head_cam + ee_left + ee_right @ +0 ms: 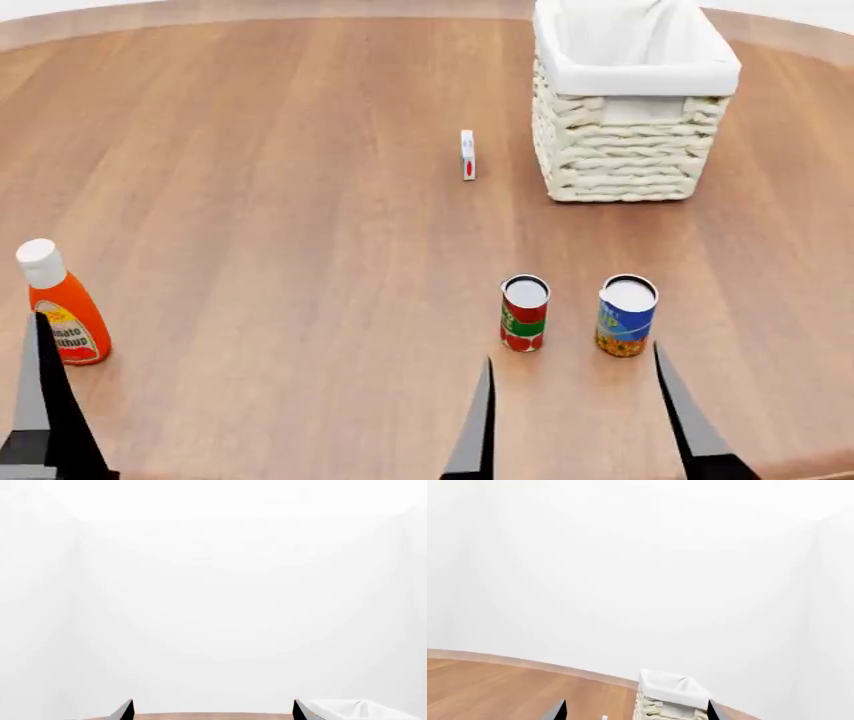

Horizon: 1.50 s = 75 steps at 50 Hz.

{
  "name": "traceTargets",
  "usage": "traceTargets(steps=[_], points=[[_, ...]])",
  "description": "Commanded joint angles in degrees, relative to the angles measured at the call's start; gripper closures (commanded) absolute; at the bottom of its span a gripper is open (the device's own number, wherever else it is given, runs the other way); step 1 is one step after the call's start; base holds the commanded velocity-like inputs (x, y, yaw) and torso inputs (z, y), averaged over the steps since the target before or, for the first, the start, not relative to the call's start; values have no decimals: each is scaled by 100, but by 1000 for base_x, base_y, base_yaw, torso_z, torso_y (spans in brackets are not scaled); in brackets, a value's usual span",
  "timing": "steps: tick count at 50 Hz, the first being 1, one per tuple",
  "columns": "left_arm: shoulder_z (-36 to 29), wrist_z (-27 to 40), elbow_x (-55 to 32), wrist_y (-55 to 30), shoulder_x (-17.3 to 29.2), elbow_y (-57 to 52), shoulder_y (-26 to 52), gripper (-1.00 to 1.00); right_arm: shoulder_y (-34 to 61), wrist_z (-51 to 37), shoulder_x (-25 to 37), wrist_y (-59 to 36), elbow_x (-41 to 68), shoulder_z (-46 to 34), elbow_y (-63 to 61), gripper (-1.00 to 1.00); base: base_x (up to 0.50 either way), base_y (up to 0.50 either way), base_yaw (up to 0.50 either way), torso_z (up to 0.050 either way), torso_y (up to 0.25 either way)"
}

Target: Pick up the alphabet soup and the cream cheese box, and put them in the basket.

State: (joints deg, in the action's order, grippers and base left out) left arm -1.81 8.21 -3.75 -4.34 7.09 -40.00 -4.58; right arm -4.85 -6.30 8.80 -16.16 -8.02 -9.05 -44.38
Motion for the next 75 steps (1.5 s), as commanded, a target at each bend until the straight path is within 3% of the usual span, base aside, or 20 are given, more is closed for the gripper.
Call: traceTargets(steps=[1,75], points=[[48,105,-98,62,132,-625,-62,-100,-24,-37,112,-261,-192,-149,-621,-100,0,0,0,0,0],[-392,415,13,380,506,-274,-216,-100,-66,-376,527,-196,221,-297,-436,-100,107,0,0,0,0]])
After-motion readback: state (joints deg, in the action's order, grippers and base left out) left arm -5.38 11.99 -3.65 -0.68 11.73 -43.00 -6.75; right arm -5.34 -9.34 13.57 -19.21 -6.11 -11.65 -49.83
